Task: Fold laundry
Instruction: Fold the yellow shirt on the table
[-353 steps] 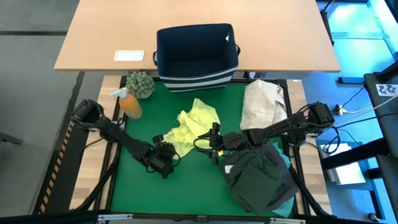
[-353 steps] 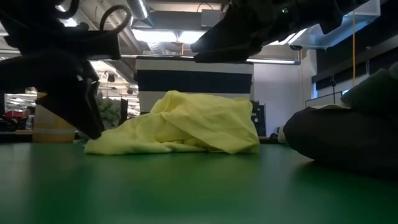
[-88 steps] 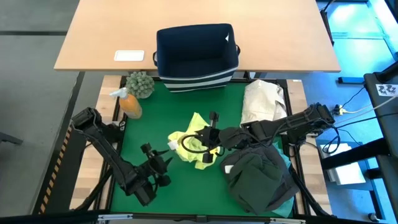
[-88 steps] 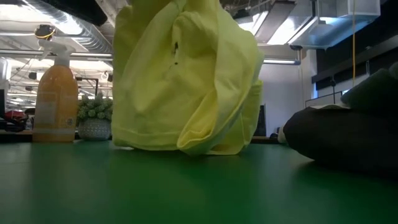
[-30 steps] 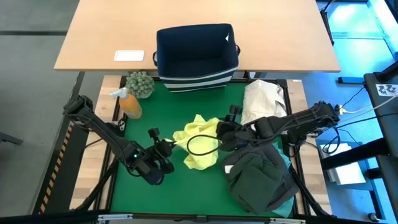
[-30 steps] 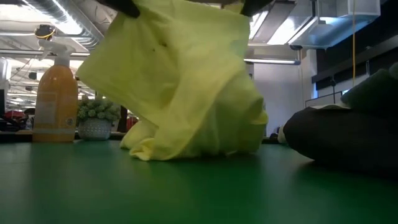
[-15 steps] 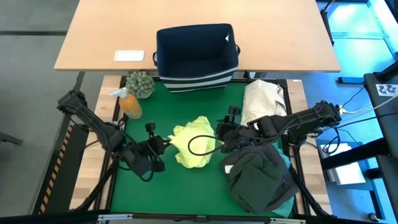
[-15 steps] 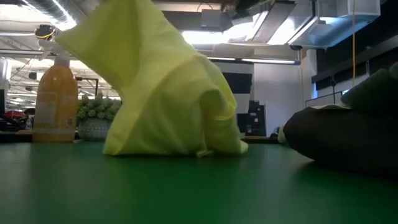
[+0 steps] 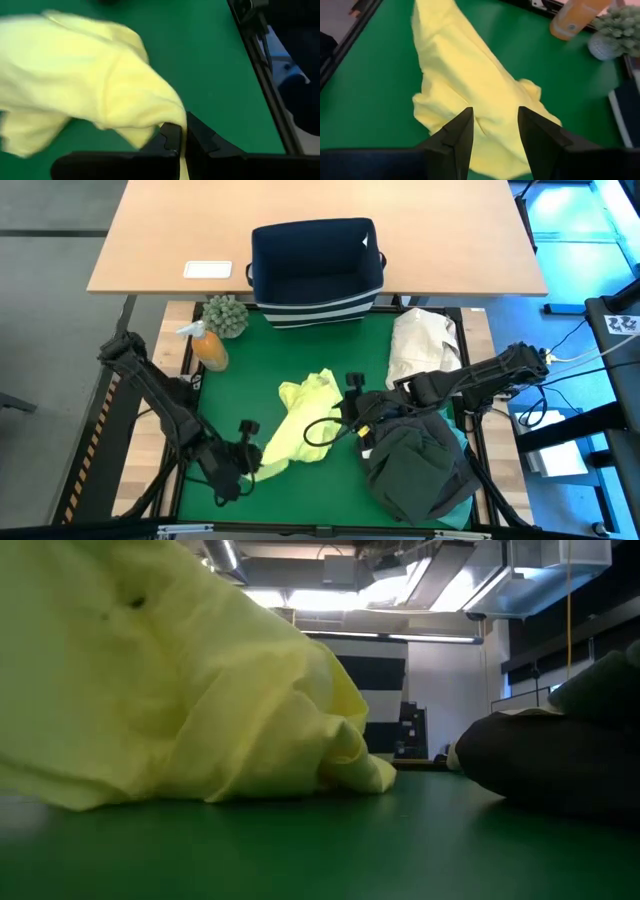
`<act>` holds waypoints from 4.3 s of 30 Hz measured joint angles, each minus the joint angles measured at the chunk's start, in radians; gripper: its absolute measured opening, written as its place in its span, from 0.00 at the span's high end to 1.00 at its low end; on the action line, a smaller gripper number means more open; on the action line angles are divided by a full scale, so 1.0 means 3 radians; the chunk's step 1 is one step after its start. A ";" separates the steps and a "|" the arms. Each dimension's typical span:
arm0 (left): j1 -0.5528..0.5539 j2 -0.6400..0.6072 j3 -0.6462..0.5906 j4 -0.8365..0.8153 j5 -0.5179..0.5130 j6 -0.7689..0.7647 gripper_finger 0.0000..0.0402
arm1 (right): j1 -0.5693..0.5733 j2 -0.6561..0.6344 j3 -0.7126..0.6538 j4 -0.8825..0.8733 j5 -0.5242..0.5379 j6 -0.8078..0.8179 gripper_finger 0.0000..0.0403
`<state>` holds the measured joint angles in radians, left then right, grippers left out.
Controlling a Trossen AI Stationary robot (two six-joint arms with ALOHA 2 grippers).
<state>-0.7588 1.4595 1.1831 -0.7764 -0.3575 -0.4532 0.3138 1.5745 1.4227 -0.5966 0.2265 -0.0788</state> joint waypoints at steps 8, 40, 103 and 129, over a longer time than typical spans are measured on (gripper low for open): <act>-0.0071 0.0642 -0.0004 0.0655 0.0452 -0.0197 1.00 | 0.0000 0.0003 -0.0402 0.0435 -0.0096 0.0003 0.62; -0.0151 0.0555 -0.0008 0.0707 -0.0230 -0.0461 1.00 | 0.0000 0.0729 -0.1061 0.2247 -0.0512 -0.0007 0.62; -0.0082 -0.1435 -0.0006 0.0949 -0.4051 0.1274 1.00 | 0.0350 -0.1995 -0.0724 0.0563 0.3266 -0.0960 1.00; 0.0852 -0.1992 -0.0004 0.3839 -0.2843 0.4652 1.00 | -0.0943 -0.2097 -0.0725 0.2050 0.1901 -0.1942 1.00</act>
<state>-0.5031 0.8620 1.1820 0.3752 -1.2103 0.9423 0.0309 0.9454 1.2053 0.0184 0.7967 -0.6613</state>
